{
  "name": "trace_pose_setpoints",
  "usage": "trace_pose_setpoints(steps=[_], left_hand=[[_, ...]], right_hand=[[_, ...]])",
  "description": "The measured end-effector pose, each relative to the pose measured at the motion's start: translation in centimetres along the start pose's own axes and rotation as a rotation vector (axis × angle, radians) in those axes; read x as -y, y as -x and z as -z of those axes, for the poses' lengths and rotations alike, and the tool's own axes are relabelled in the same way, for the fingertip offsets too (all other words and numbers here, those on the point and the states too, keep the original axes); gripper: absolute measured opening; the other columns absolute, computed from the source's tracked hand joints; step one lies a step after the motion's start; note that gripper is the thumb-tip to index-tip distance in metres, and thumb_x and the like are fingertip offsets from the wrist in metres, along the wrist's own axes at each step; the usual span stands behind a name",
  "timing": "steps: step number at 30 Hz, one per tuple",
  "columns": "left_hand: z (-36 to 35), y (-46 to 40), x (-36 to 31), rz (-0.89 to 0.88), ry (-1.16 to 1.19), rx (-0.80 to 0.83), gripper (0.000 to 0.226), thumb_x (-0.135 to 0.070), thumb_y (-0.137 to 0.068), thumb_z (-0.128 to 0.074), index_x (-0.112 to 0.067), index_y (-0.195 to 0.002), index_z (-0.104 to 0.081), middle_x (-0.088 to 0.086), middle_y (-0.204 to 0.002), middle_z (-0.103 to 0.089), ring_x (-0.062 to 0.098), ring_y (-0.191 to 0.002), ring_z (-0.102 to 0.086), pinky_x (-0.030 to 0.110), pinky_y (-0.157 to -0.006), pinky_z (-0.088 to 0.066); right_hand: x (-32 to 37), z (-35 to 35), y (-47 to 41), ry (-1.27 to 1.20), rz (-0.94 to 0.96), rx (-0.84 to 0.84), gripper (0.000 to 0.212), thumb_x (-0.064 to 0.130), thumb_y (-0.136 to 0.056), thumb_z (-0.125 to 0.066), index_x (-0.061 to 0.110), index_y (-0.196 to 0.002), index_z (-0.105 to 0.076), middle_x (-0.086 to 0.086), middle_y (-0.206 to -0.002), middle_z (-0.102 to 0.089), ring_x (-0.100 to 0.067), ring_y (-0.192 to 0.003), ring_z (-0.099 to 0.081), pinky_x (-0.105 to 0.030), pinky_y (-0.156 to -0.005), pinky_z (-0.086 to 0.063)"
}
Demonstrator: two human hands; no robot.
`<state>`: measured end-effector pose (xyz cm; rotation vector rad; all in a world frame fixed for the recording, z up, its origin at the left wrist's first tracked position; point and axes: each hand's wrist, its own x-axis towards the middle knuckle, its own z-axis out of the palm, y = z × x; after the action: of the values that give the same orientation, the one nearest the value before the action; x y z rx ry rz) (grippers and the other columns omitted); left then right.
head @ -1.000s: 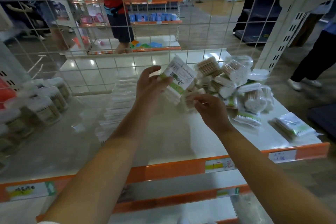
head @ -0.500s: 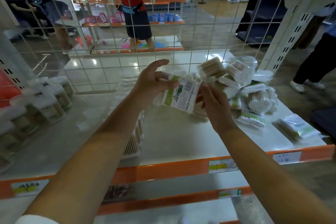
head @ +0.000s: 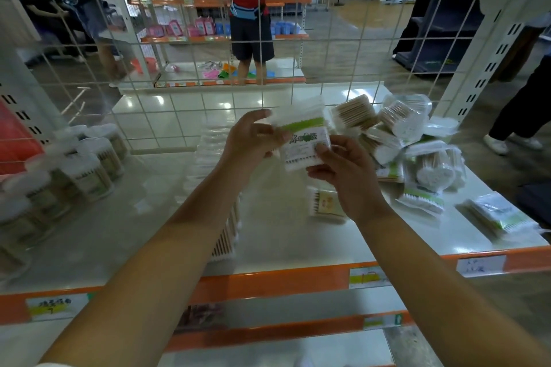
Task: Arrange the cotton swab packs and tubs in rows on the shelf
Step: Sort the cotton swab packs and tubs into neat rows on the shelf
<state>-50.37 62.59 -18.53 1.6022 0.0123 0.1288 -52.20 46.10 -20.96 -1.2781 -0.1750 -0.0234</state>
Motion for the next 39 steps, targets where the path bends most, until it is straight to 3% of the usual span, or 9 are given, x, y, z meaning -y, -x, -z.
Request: trace_pose_setpoints(steps=[3,8,13,16,19,24,28,34,39], left_hand=[[-0.3,0.6,0.7,0.077,0.108,0.075,0.040,-0.006,-0.077,-0.070,-0.008,-0.115,-0.058,0.010,-0.098,-0.068,0.024,-0.091,-0.066,0.036,-0.078,-0.054],[-0.5,0.9,1.1,0.063,0.115,0.106,0.013,-0.005,-0.079,-0.067,-0.017,-0.084,-0.067,-0.003,-0.079,-0.072,0.016,-0.080,-0.066,0.027,-0.070,-0.054],[-0.5,1.1,1.2,0.047,0.089,0.075,0.013,-0.005,-0.078,-0.068,-0.014,-0.086,-0.065,0.001,-0.085,-0.071,0.019,-0.082,-0.066,0.032,-0.075,-0.054],[-0.8,1.3,1.0,0.018,0.062,0.032,0.014,-0.006,-0.078,-0.069,-0.016,-0.084,-0.063,-0.001,-0.081,-0.069,0.017,-0.079,-0.065,0.033,-0.075,-0.053],[-1.5,1.3,1.0,-0.053,-0.042,-0.043,0.015,-0.009,-0.077,-0.072,-0.016,-0.085,-0.060,0.001,-0.083,-0.067,0.018,-0.078,-0.064,0.035,-0.071,-0.053],[-2.1,1.7,1.9,-0.308,-0.410,-0.177,0.022,-0.028,-0.079,-0.071,-0.017,-0.091,-0.056,-0.015,-0.080,-0.061,0.001,-0.075,-0.061,0.021,-0.065,-0.050],[-1.6,2.2,3.0,-0.534,-0.604,-0.147,0.027,-0.022,-0.080,-0.070,-0.009,-0.099,-0.056,-0.004,-0.094,-0.061,0.007,-0.084,-0.058,0.020,-0.066,-0.045],[0.9,1.4,2.4,-0.584,-0.797,0.050,0.023,-0.009,-0.078,-0.070,-0.006,-0.100,-0.064,0.007,-0.104,-0.063,0.020,-0.092,-0.059,0.028,-0.076,-0.047],[5.4,-1.1,1.2,-0.476,-0.926,0.005,0.023,-0.012,-0.083,-0.065,-0.009,-0.106,-0.064,0.005,-0.102,-0.064,0.016,-0.093,-0.057,0.029,-0.081,-0.045]], right_hand=[[0.1,-0.2,-0.3,-0.161,-0.092,-0.012,0.015,0.003,-0.089,-0.053,0.002,-0.104,-0.049,-0.014,-0.093,-0.066,-0.022,-0.075,-0.067,-0.030,-0.069,-0.058],[0.2,-0.1,-0.3,-0.110,-0.096,-0.001,0.017,0.006,-0.089,-0.054,0.004,-0.105,-0.051,-0.012,-0.093,-0.066,-0.020,-0.073,-0.067,-0.027,-0.066,-0.056],[-0.6,0.0,-0.7,0.299,0.070,-0.168,0.014,0.010,-0.083,-0.065,0.013,-0.094,-0.056,-0.005,-0.094,-0.063,-0.019,-0.083,-0.060,-0.030,-0.074,-0.051],[-0.4,-0.5,-1.3,0.662,0.262,-0.266,0.021,0.006,-0.081,-0.067,0.015,-0.098,-0.058,0.002,-0.091,-0.057,-0.005,-0.074,-0.052,-0.009,-0.064,-0.043],[0.5,-1.4,-1.7,0.782,0.372,-0.187,0.015,0.002,-0.085,-0.059,0.008,-0.096,-0.066,0.000,-0.088,-0.061,0.000,-0.071,-0.053,-0.004,-0.062,-0.041],[1.6,-3.0,-2.2,0.726,0.331,-0.135,0.024,0.029,-0.093,-0.053,0.014,-0.081,-0.067,0.003,-0.073,-0.064,-0.013,-0.070,-0.064,-0.021,-0.062,-0.047],[1.9,-3.2,-2.0,0.734,0.207,-0.080,0.026,0.045,-0.083,-0.061,0.019,-0.085,-0.064,0.005,-0.081,-0.067,-0.012,-0.076,-0.066,-0.027,-0.066,-0.054],[0.9,-2.2,-3.3,0.789,0.147,-0.027,0.020,0.020,-0.078,-0.072,0.010,-0.093,-0.063,-0.005,-0.088,-0.065,-0.027,-0.080,-0.066,-0.047,-0.073,-0.055],[-0.6,-1.2,-5.6,0.867,0.148,-0.004,0.031,0.008,-0.081,-0.068,0.006,-0.111,-0.062,-0.005,-0.105,-0.063,-0.023,-0.092,-0.064,-0.039,-0.083,-0.054]])
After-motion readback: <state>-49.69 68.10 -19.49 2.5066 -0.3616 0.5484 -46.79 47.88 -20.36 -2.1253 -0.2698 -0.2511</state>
